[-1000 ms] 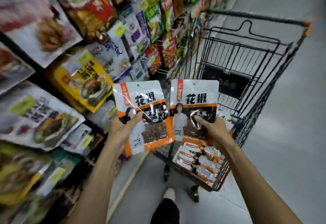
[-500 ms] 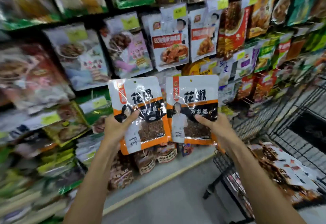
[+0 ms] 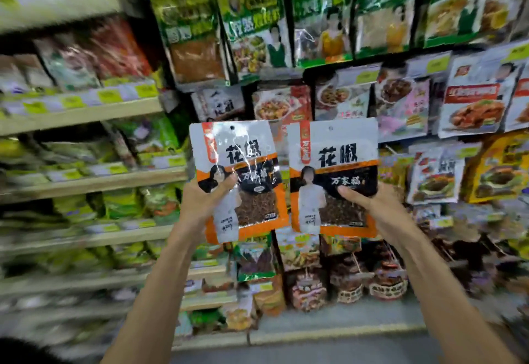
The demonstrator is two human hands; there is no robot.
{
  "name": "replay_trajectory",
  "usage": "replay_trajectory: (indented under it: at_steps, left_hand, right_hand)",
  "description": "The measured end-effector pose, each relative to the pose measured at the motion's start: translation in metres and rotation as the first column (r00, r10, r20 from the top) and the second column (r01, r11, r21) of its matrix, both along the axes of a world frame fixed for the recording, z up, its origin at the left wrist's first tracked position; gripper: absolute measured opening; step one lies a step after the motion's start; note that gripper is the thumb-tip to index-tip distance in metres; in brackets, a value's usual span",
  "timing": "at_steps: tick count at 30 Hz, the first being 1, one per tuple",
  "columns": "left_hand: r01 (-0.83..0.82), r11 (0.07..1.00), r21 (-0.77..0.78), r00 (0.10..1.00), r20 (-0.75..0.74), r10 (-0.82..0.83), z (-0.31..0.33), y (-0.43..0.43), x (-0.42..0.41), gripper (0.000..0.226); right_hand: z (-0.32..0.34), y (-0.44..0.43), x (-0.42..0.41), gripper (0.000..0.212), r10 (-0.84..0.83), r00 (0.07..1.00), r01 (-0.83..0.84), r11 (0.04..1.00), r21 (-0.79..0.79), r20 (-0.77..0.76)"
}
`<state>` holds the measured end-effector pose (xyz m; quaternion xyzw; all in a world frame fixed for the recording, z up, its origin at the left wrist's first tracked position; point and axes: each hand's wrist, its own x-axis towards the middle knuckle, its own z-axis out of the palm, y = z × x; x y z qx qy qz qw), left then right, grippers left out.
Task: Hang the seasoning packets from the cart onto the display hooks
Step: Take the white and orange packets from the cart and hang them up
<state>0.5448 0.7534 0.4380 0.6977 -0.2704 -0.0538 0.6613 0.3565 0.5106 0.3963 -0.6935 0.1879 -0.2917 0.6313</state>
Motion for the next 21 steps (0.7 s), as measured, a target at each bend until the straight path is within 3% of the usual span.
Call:
replay_trajectory:
  at_steps: [7,10,13,21]
  left_hand:
    - [-0.040,0.998,-0.045,0.999,0.013,0.041,0.009,0.055,0.049,0.014]
    - [-0.040,0.998,-0.054,0.999,-0.026,0.039,0.009,0.054,0.067,0.014]
    - [-0.033,0.997,-0.065,0.998,-0.056,0.029,0.008,0.045,0.087,0.031]
    - [-0.005,0.998,-0.058,0.995,-0.099,-0.001,0.008,-0.004,0.148,0.011]
  right_hand:
    - [0.022,0.045,0.058,0.043,0.088,0.995,-0.089,0.996,0.025,0.046]
    - [0.027,0.046,0.077,0.031,0.088,0.995,-0.089,0.996,0.019,0.039]
    - [0.028,0.040,0.095,0.027,0.099,0.994,-0.100,0.995,0.013,0.042]
    - [0.029,0.002,0.132,0.036,0.090,0.995,-0.090,0.996,0.001,0.046]
